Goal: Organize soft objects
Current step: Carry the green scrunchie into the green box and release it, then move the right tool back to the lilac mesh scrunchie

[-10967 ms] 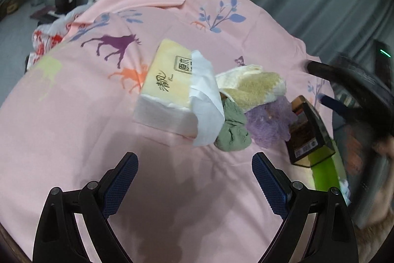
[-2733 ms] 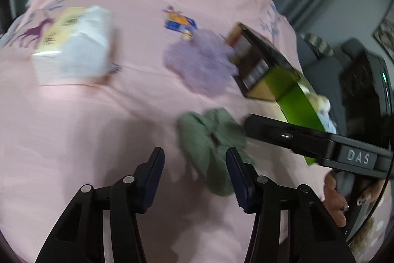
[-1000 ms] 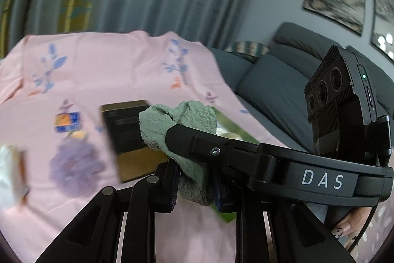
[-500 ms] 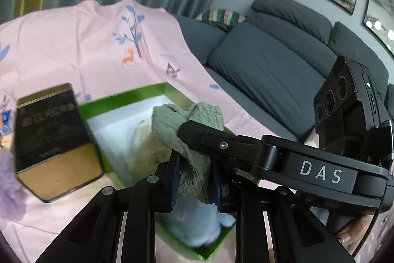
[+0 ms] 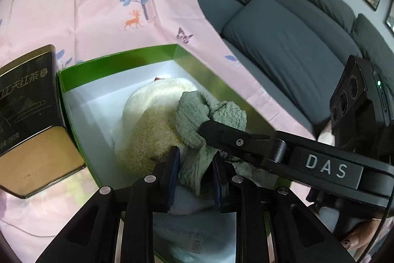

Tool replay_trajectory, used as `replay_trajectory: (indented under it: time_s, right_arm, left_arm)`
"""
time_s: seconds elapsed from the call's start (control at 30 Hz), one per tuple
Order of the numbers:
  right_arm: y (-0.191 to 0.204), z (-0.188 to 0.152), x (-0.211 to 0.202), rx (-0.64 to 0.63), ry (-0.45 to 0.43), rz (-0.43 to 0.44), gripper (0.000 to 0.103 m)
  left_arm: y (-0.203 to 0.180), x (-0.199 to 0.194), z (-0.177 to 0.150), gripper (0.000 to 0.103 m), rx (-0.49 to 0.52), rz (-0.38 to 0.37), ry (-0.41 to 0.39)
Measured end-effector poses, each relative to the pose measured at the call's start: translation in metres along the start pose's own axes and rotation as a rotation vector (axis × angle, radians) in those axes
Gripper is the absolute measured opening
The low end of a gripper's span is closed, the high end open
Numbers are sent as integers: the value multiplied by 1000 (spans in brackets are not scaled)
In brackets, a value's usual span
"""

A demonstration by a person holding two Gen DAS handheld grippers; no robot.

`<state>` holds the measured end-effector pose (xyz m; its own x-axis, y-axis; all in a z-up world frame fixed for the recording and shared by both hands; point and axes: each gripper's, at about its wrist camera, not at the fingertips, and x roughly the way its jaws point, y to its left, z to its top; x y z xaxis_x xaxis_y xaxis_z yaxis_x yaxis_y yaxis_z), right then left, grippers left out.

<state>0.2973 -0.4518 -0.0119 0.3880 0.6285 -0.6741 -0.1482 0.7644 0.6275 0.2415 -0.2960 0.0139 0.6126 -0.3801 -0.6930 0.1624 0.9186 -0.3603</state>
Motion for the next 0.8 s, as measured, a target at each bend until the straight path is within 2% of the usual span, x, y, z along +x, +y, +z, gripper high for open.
replay_trajectory:
  time_s: [0.07, 0.13, 0.2, 0.27, 0.3, 0.37, 0.47, 0.53, 0.6, 0.7, 0.8]
  right_arm:
    - [-3, -1, 1, 12, 5, -12, 33]
    - [-5, 0, 1, 21, 7, -19, 42]
    - [-4, -2, -5, 13, -12, -32, 50]
    - [-1, -4, -15, 2, -44, -43, 54]
    - [2, -5, -21, -7, -67, -44, 61]
    - [7, -6, -31, -30, -98, -44, 70]
    - [15, -10, -43, -55, -141, -41, 79]
    - [21, -13, -50, -68, -168, -27, 80]
    - [29, -17, -57, -95, -191, -9, 87]
    - [44, -22, -67, -127, -241, 11, 92]
    - [62, -29, -71, -177, -256, 28, 96]
  left_arm:
    - [-1, -1, -1, 24, 10, 12, 6]
    - [-1, -6, -2, 32, 11, 43, -3]
    - [0, -9, -1, 56, 15, 61, -15]
    - [0, -22, -4, 68, 29, 76, -53]
    - [1, -28, -5, 71, 35, 83, -68]
    - [3, -37, -6, 76, 36, 91, -78]
    - [7, -60, -10, 77, 26, 87, -98]
    - [10, -76, -12, 77, 23, 92, -130]
    - [15, -94, -16, 78, 12, 111, -152]
    - [27, -118, -24, 80, -25, 125, -186]
    - [47, -146, -36, 85, -70, 175, -220]
